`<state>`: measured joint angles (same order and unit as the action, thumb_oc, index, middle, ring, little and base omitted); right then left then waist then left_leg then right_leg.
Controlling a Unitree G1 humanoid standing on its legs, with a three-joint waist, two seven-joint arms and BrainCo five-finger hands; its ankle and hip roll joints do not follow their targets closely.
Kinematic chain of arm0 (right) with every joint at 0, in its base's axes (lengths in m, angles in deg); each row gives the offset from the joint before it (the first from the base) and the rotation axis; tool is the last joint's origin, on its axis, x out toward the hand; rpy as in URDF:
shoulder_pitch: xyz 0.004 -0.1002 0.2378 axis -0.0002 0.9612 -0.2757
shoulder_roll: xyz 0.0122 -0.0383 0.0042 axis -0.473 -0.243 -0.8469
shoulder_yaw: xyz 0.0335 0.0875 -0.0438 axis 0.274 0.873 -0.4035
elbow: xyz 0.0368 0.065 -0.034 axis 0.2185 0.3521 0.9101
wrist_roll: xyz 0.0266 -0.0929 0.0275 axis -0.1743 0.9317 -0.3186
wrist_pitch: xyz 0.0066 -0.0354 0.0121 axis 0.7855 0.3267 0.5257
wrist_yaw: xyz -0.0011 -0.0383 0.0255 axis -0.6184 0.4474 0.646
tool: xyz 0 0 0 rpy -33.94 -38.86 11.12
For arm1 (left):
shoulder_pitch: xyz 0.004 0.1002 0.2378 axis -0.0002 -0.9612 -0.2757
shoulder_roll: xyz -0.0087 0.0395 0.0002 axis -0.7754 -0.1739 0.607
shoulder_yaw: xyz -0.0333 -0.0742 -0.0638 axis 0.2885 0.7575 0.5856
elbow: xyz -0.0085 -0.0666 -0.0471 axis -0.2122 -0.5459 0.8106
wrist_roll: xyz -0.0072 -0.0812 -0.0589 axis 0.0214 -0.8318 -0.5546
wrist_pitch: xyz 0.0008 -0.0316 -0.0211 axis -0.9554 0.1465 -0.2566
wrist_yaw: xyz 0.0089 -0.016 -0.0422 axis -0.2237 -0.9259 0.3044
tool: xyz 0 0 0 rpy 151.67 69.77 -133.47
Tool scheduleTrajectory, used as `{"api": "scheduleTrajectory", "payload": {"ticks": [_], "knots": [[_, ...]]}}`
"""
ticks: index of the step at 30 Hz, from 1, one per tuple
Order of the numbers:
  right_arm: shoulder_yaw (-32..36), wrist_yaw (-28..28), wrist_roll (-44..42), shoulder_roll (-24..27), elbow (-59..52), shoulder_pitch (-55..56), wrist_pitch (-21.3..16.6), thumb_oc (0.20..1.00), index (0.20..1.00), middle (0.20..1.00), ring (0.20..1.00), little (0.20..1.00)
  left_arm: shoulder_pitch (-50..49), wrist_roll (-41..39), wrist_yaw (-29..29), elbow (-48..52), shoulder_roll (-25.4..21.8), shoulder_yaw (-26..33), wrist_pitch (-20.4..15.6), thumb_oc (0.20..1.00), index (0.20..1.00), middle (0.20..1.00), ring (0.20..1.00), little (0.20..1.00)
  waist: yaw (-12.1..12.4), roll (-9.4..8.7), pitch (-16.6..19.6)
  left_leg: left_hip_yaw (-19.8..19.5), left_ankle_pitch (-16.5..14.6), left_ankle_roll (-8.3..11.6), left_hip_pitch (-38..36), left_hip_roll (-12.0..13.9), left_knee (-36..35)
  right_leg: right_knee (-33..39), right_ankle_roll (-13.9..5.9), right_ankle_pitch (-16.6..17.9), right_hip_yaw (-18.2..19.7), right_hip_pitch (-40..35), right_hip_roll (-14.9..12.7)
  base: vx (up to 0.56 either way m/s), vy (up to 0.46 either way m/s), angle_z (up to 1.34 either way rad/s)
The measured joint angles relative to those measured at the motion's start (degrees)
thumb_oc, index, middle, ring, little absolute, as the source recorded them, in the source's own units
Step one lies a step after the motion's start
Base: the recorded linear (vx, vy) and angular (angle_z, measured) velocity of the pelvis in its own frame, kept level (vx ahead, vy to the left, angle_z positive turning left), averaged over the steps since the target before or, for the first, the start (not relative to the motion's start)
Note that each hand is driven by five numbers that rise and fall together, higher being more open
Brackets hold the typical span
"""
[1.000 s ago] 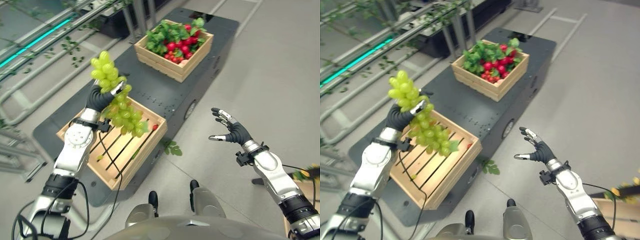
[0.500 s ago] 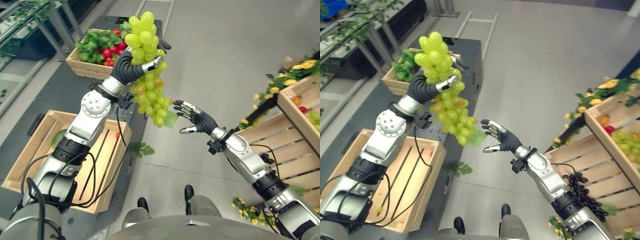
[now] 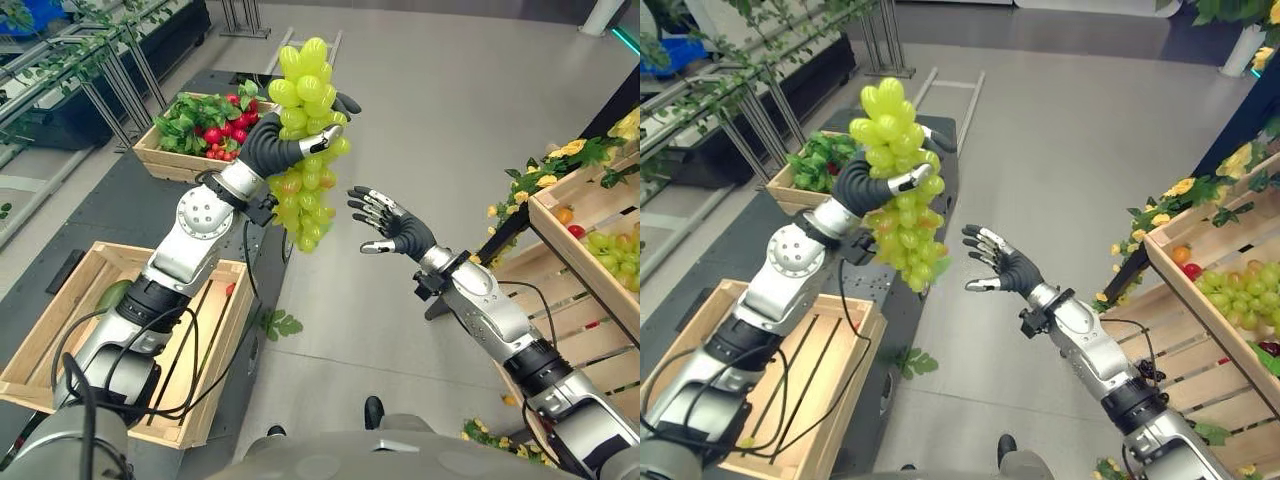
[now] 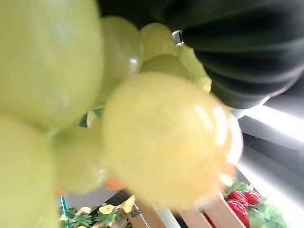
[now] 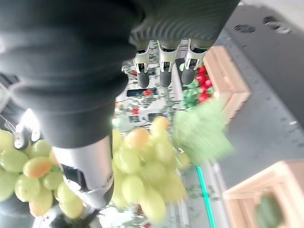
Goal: Pick up the fruits from the basket on one side to the basket on the other side
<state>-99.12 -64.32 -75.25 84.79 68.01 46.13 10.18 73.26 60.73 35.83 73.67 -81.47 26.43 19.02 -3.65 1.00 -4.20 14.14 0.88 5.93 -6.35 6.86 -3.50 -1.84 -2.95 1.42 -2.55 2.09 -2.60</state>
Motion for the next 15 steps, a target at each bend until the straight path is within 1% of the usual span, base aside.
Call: {"api": "scheduleTrajectory", "payload": {"ticks": [2,5,6,11,15], "knots": [[-0.01,-0.51,-0.60,0.00,0.00,-0.02,0.00,1.000,1.000,1.000,1.000,1.000,0.00,-0.04,0.01,0.71,0.09,-0.37,0.00,0.200,0.200,0.200,0.200,0.200,0.02,0.02,0.46,-0.03,0.02,-0.03,-0.01,-0.12,0.03,0.07,0.01,0.12,-0.01,-0.06,-0.27,0.00,0.000,0.00],[-0.54,0.25,-4.63,-0.02,0.14,-0.38,0.23,1.000,1.000,1.000,1.000,1.000,0.00,-0.40,0.44,1.22,1.88,-1.77,0.03,0.200,0.200,0.200,0.200,0.200,0.16,0.19,1.10,-0.22,0.03,-0.05,-0.21,-0.20,0.04,0.48,0.11,0.33,-0.28,-0.59,-0.35,0.01,-0.007,0.03],[-1.61,0.88,-6.53,0.02,0.40,-1.10,0.46,1.000,1.000,1.000,1.000,1.000,0.00,-1.71,0.79,1.24,2.50,-2.46,0.03,0.200,0.200,0.200,0.200,0.200,0.14,0.27,1.30,-0.24,0.03,-0.05,-0.32,-0.20,0.04,1.14,0.04,0.59,-0.38,-1.01,-0.34,0.00,0.000,0.00],[-5.00,2.75,-11.33,1.04,1.20,-4.51,3.02,1.000,1.000,1.000,1.000,1.000,0.01,-4.22,3.24,2.00,2.75,-6.01,0.87,0.200,0.200,0.200,0.200,0.200,0.03,0.41,1.64,-0.36,0.03,-0.04,-1.05,-0.15,-0.04,2.91,-0.02,1.31,-0.77,-2.65,-0.28,0.00,0.000,0.01],[-6.88,2.91,-12.62,1.03,2.33,-6.19,3.83,1.000,1.000,1.000,1.000,1.000,0.01,-6.29,3.96,3.35,3.75,-6.34,1.06,0.200,0.200,0.200,0.200,0.200,0.04,0.44,1.73,-0.76,0.03,-0.05,-1.06,-0.15,-0.06,4.10,-0.02,1.96,-1.08,-3.47,-0.34,0.00,0.005,0.06]]}}
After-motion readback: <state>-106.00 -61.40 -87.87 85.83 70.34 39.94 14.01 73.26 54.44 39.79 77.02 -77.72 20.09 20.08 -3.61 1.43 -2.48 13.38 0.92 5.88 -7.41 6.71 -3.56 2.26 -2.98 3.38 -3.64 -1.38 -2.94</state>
